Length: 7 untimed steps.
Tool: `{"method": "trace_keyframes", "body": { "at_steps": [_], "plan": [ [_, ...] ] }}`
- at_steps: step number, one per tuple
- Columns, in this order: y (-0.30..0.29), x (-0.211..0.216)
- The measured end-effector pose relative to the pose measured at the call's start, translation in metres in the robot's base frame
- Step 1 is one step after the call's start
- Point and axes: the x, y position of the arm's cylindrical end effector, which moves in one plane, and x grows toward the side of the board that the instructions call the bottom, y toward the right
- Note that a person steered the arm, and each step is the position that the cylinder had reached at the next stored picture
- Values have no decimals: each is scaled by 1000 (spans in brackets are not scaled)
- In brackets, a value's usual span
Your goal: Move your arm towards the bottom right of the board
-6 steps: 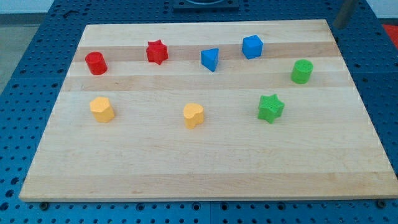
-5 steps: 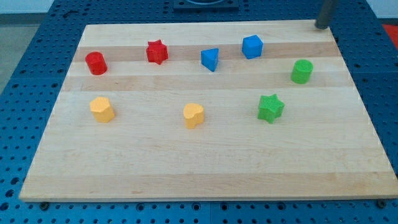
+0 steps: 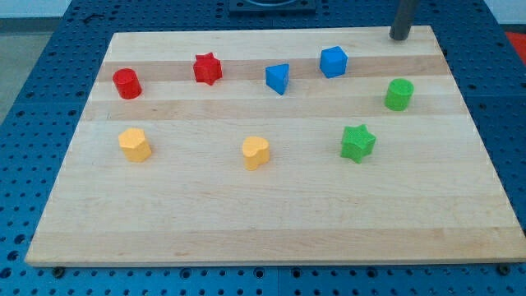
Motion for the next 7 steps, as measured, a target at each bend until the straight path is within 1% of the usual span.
{"method": "trace_keyframes", "body": {
  "at_steps": [2,3,4,5,6,7],
  "plan": [
    [2,17],
    [5,17],
    [44,14],
    [69,14],
    [69,36],
    [69,88]
  ]
}}
